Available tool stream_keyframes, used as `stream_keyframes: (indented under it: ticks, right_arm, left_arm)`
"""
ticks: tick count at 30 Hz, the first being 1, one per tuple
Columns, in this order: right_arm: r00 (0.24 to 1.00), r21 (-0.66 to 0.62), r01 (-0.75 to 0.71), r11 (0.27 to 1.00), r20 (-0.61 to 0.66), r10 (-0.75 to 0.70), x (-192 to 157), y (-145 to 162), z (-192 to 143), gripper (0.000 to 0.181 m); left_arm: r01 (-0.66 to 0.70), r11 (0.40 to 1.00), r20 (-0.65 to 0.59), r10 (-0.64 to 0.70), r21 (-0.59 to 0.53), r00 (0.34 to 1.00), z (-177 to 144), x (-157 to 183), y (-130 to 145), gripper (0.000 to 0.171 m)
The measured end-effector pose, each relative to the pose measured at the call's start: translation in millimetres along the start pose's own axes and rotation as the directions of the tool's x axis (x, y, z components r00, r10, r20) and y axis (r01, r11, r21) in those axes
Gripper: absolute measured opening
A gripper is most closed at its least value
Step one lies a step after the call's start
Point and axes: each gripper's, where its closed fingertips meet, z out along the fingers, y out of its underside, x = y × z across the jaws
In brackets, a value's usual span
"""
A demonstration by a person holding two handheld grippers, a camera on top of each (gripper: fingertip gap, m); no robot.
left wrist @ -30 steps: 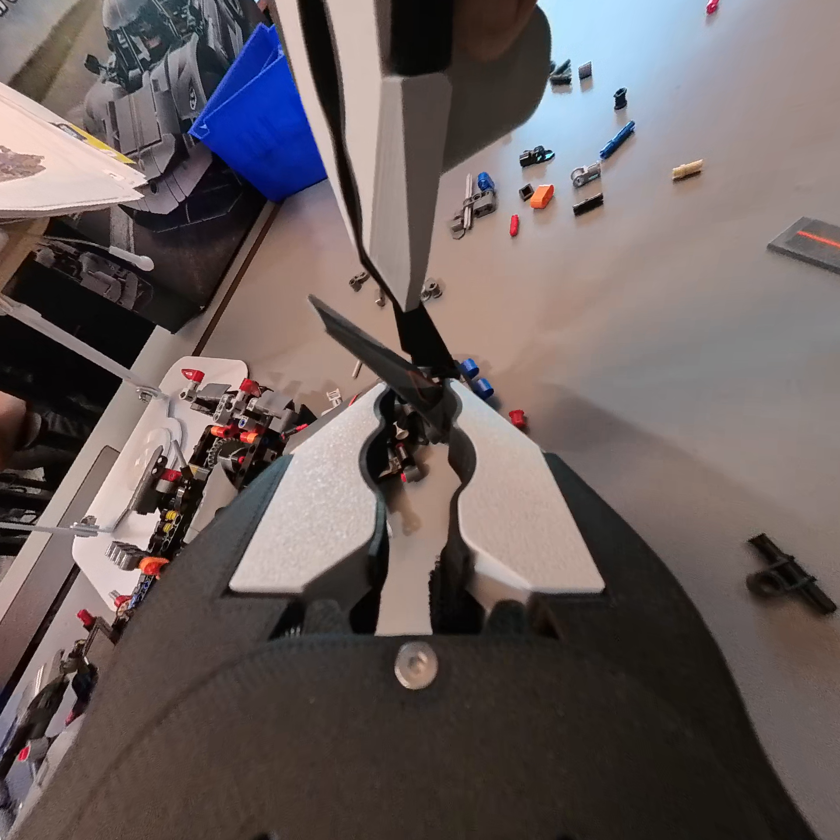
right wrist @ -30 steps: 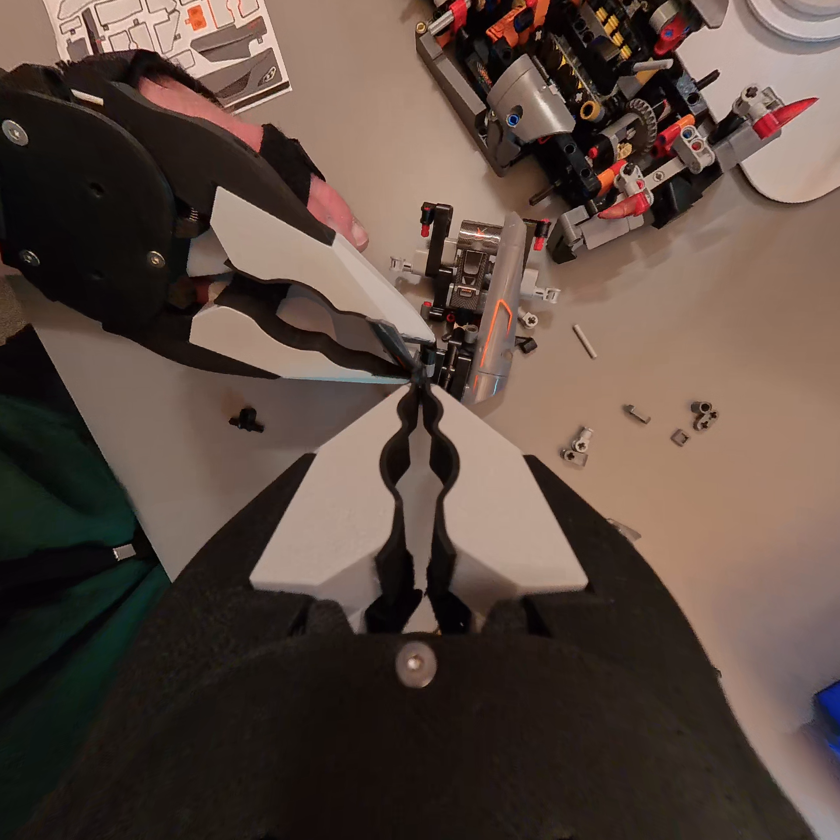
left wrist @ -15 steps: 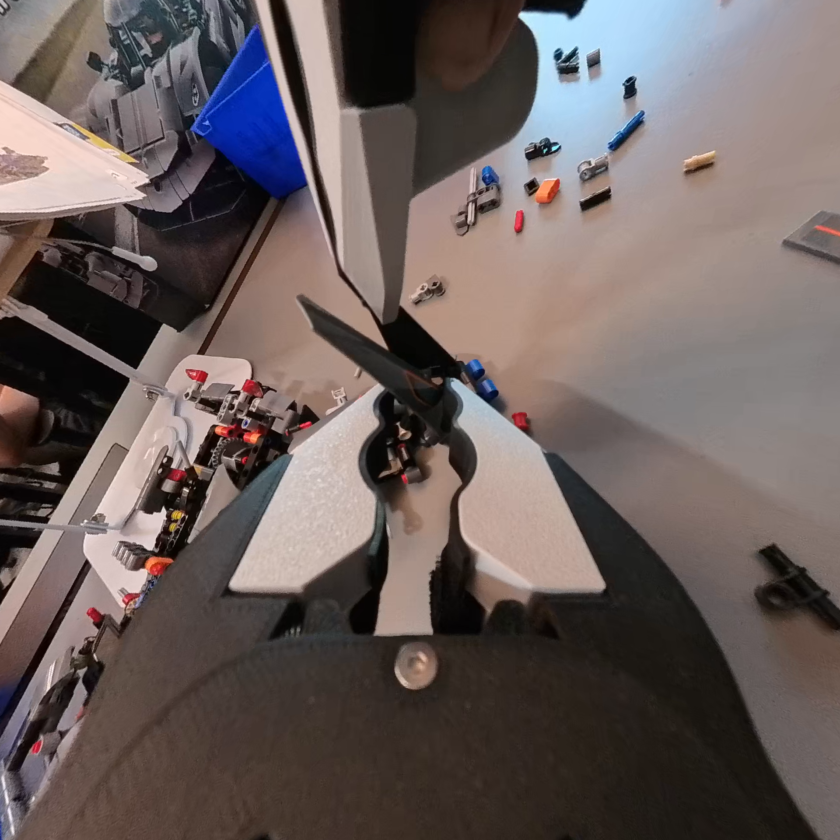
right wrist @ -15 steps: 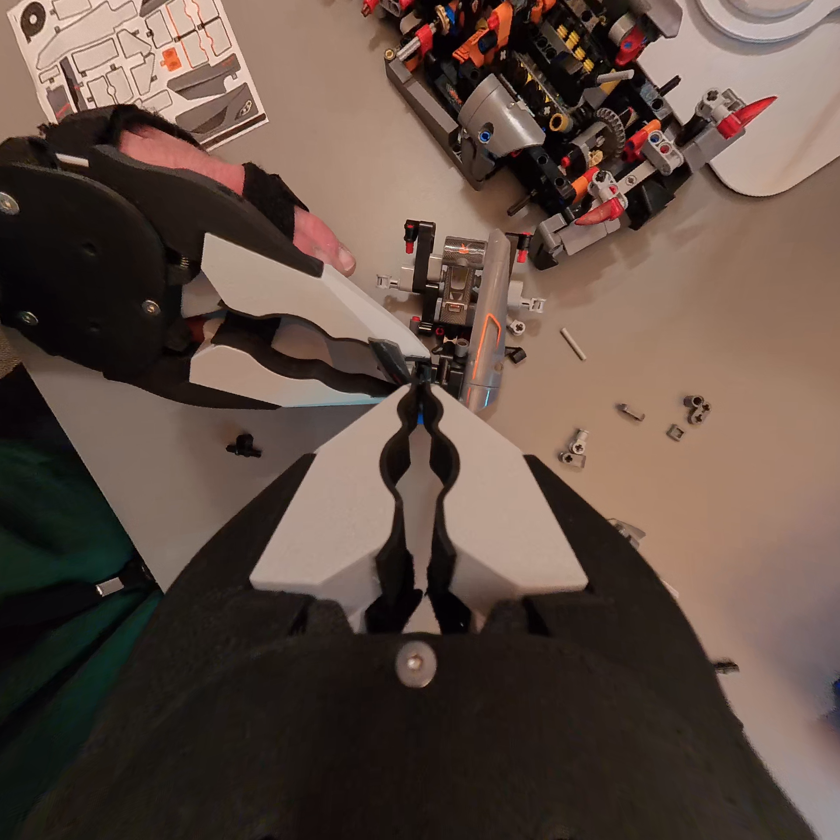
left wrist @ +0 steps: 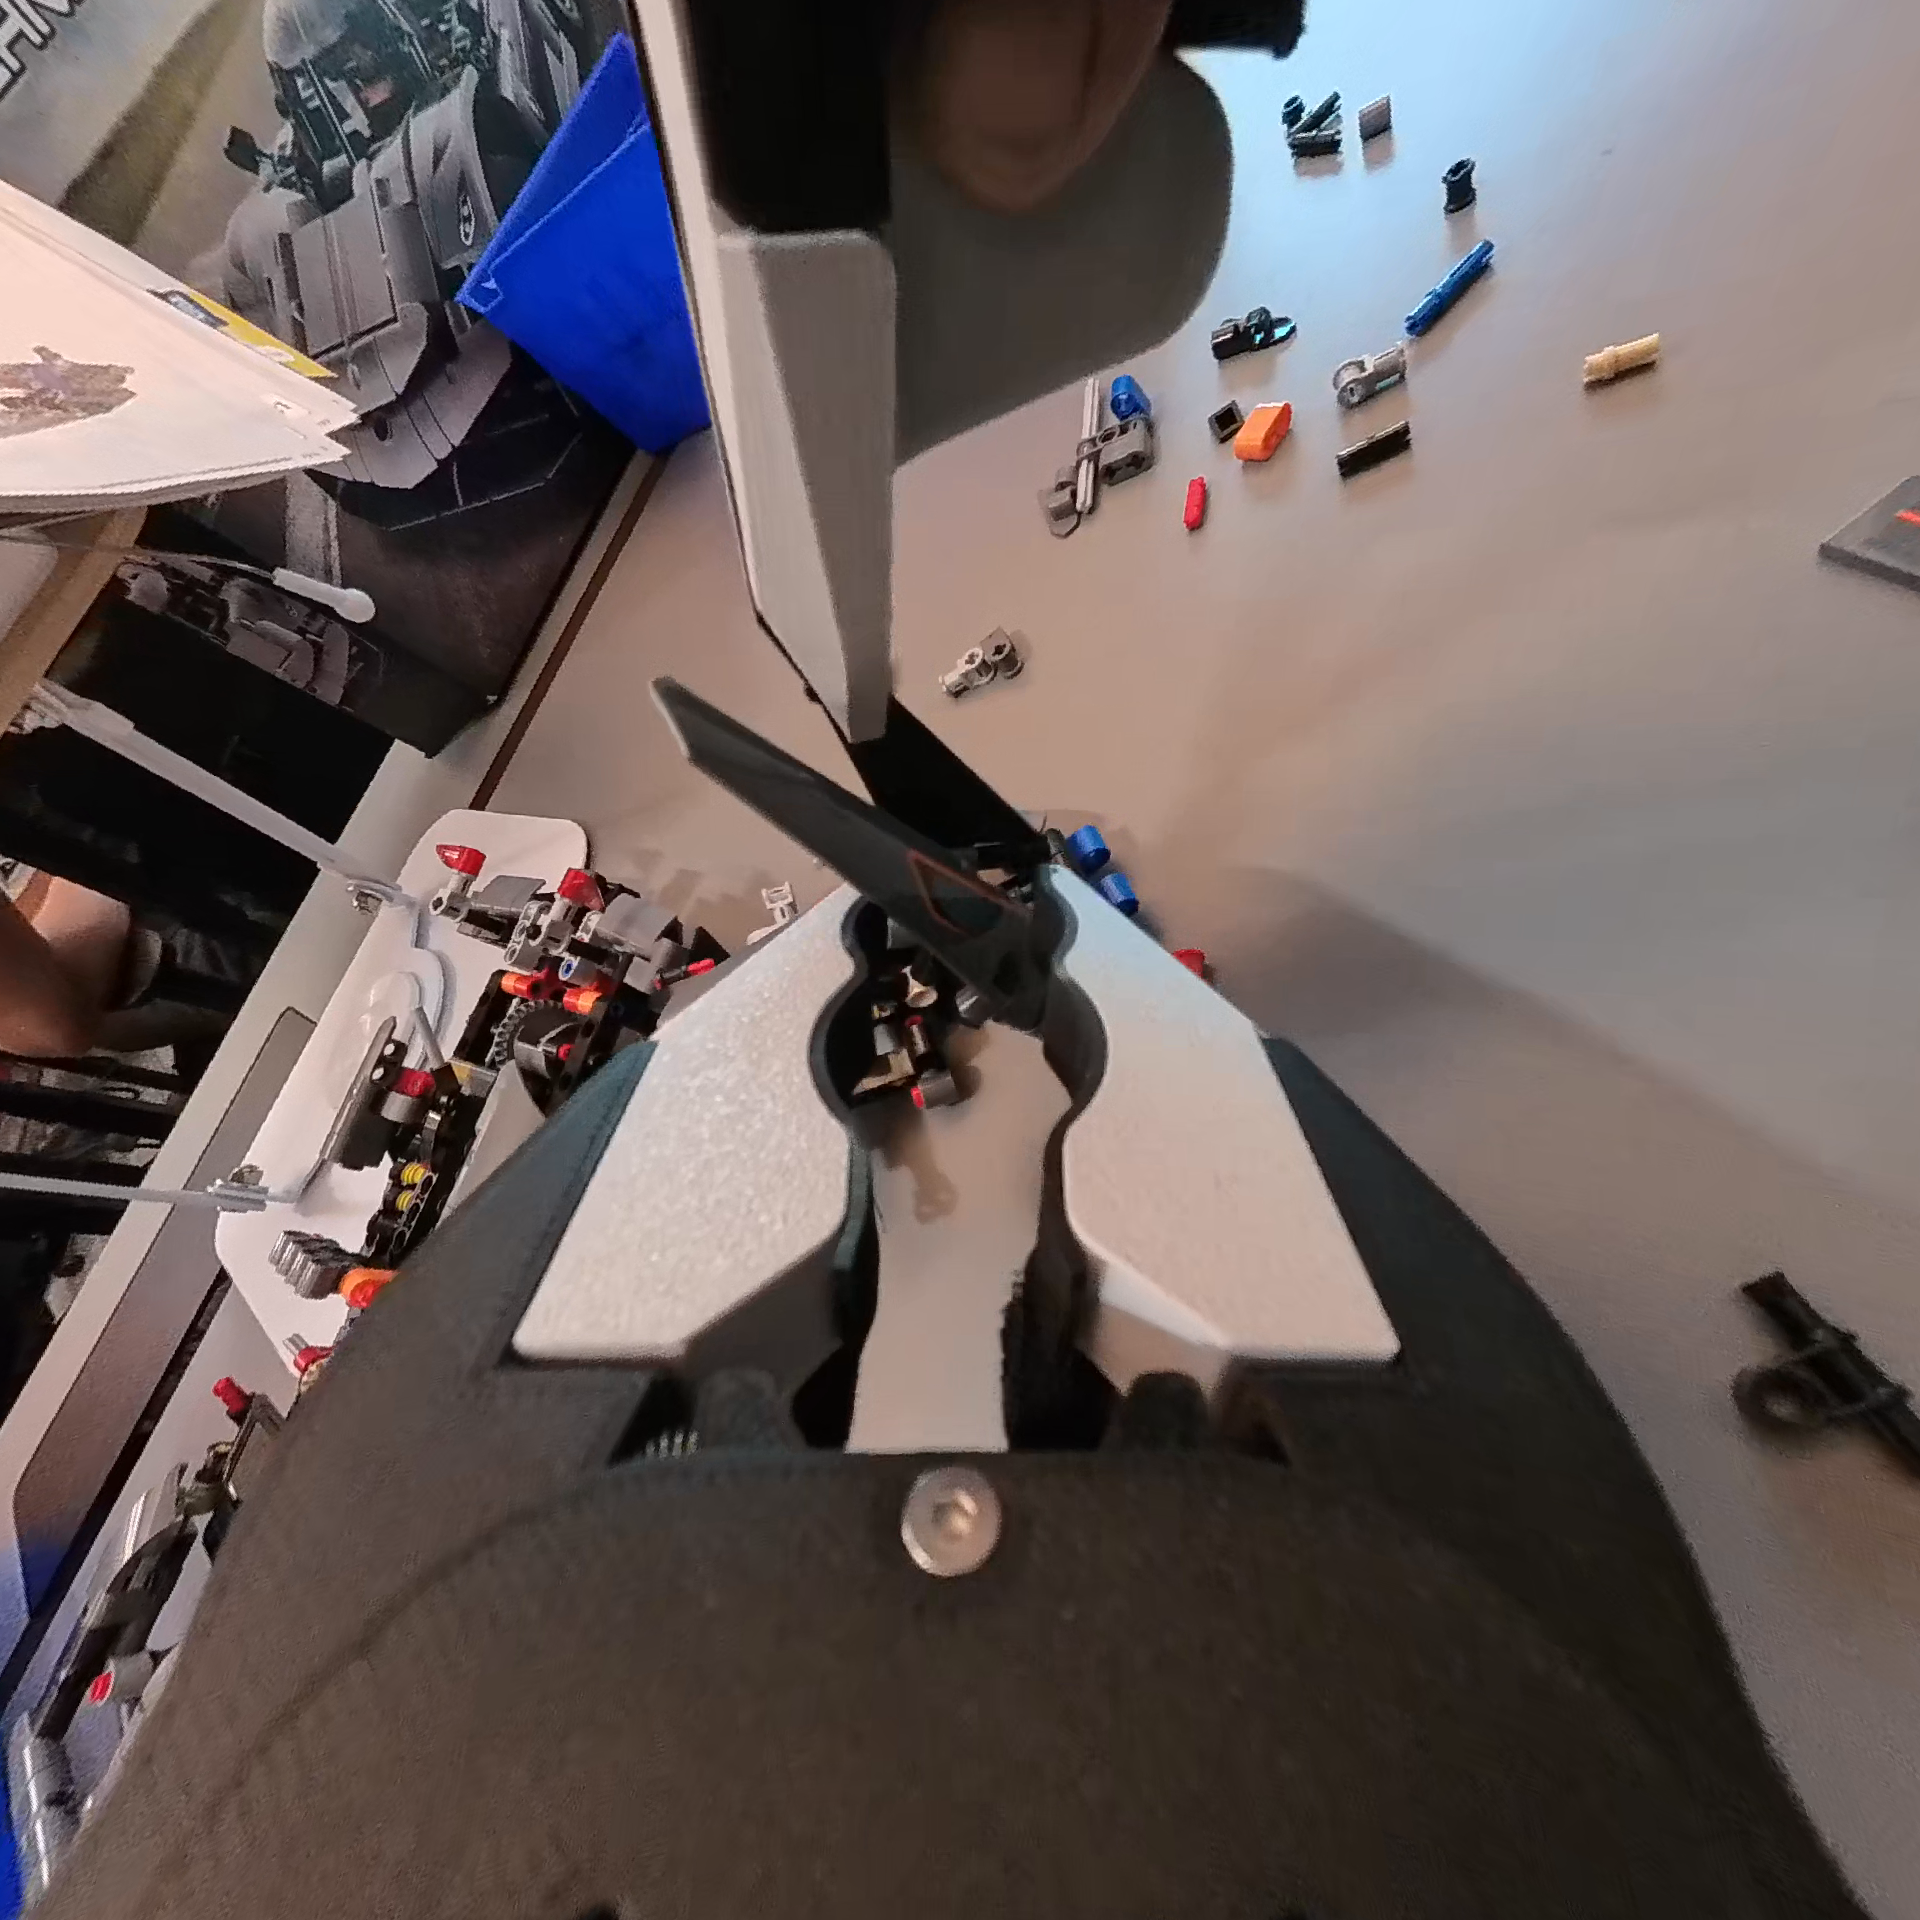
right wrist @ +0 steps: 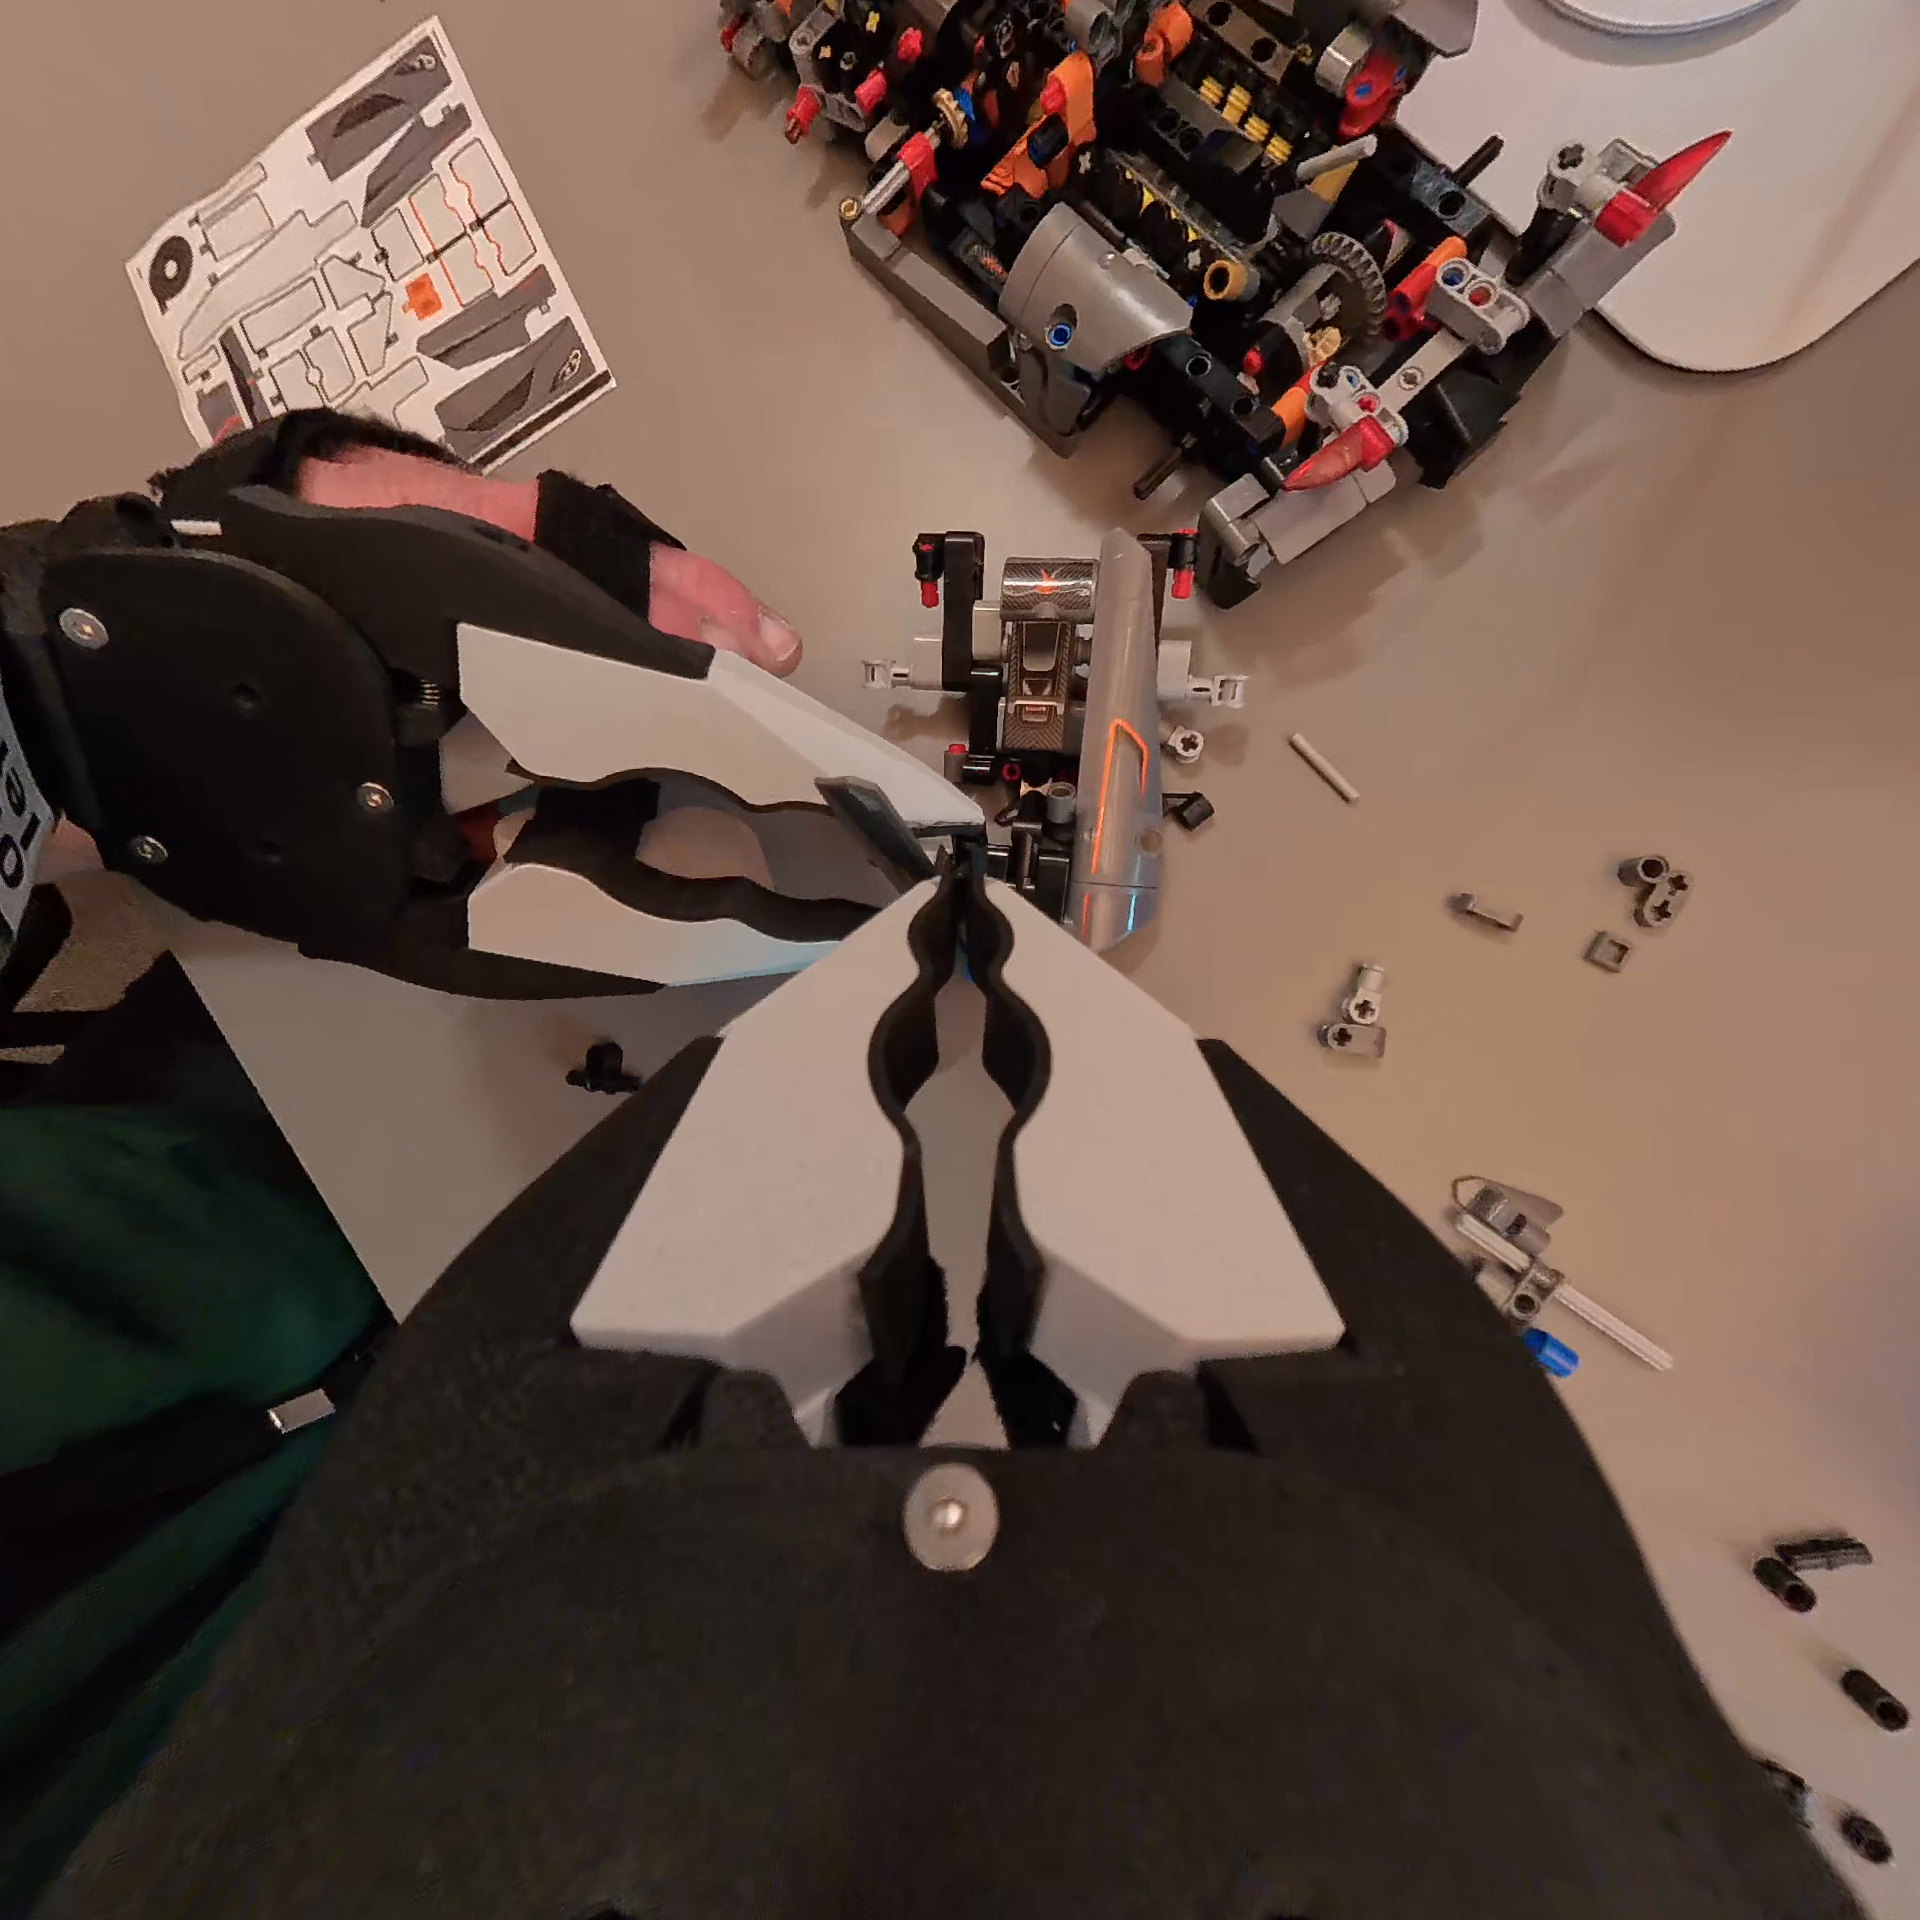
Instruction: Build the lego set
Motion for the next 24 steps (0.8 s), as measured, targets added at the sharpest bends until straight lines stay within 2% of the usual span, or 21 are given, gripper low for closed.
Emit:
stream_keyframes:
  ticks: [7, 19, 24]
  right_arm:
    - [1.000, 0.012, -0.028, 1.000, 0.005, 0.028, 0.0, -1.2, 1.0, 0.000]
    - [0.999, 0.003, -0.041, 0.999, 0.011, 0.040, 2.6, -0.2, -0.1, 0.000]
    - [0.999, 0.004, -0.048, 0.999, 0.026, 0.048, 1.4, 6.6, -3.4, 0.000]
  left_arm:
    - [-0.020, 1.000, 0.023, 0.020, -0.008, 1.000, 2.1, 1.4, 1.1, 0.035]
    - [-0.065, 0.996, 0.086, 0.069, -0.054, 0.994, 4.1, -4.5, 3.3, 0.030]
    - [-0.055, 0.997, 0.097, 0.060, -0.053, 0.993, 2.9, -7.5, 3.2, 0.039]
